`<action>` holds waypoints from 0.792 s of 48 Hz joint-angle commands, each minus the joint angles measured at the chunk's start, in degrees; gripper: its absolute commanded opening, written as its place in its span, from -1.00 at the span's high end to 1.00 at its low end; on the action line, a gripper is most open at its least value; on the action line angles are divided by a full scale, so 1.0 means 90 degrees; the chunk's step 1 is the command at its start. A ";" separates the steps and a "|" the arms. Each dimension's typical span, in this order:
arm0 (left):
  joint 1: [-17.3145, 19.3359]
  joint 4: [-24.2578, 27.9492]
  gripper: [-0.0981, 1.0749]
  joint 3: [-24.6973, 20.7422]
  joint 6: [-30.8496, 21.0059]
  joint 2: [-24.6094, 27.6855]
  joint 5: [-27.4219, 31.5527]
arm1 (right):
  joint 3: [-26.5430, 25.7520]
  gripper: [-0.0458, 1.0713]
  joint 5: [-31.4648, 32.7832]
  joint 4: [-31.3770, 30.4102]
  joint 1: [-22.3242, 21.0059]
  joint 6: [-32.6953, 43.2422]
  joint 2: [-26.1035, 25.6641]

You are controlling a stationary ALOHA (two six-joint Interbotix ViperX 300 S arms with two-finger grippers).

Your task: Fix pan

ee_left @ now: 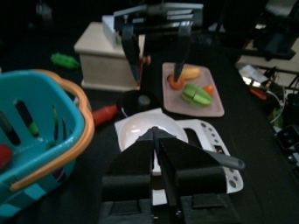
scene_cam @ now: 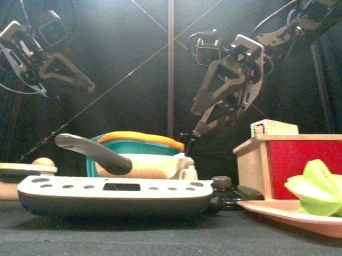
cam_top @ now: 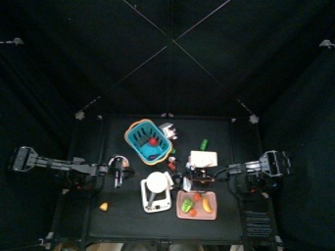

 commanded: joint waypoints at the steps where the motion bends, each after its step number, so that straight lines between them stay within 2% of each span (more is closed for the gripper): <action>1: -0.0020 -0.0371 -0.18 -0.0313 -0.0020 0.0283 0.0127 | -0.0225 -0.86 -0.0049 0.0000 -0.0020 0.0000 -0.0088; 6: -0.0020 -0.1084 -0.36 -0.0430 0.0000 0.0498 0.0371 | -0.0225 -0.86 -0.0049 0.0010 -0.0020 0.0000 -0.0088; 12: -0.0010 -0.1865 -0.38 -0.0537 0.0049 0.0771 0.0879 | -0.0234 -0.86 -0.0049 0.0098 -0.0029 0.0020 -0.0088; 18: -0.0039 -0.1885 -0.38 -0.0576 0.0039 0.0986 0.1133 | -0.0361 -0.86 -0.0088 0.0156 0.0020 -0.0010 0.0039; 30: -0.0098 -0.1816 -0.38 -0.0518 0.0039 0.1084 0.0967 | -0.0732 -0.86 -0.0068 0.0293 -0.0205 0.0010 0.0674; 38: -0.0176 -0.1826 -0.38 -0.0459 0.0029 0.1094 0.0967 | -0.0996 -0.86 -0.0039 0.0059 -0.0352 0.0000 0.1064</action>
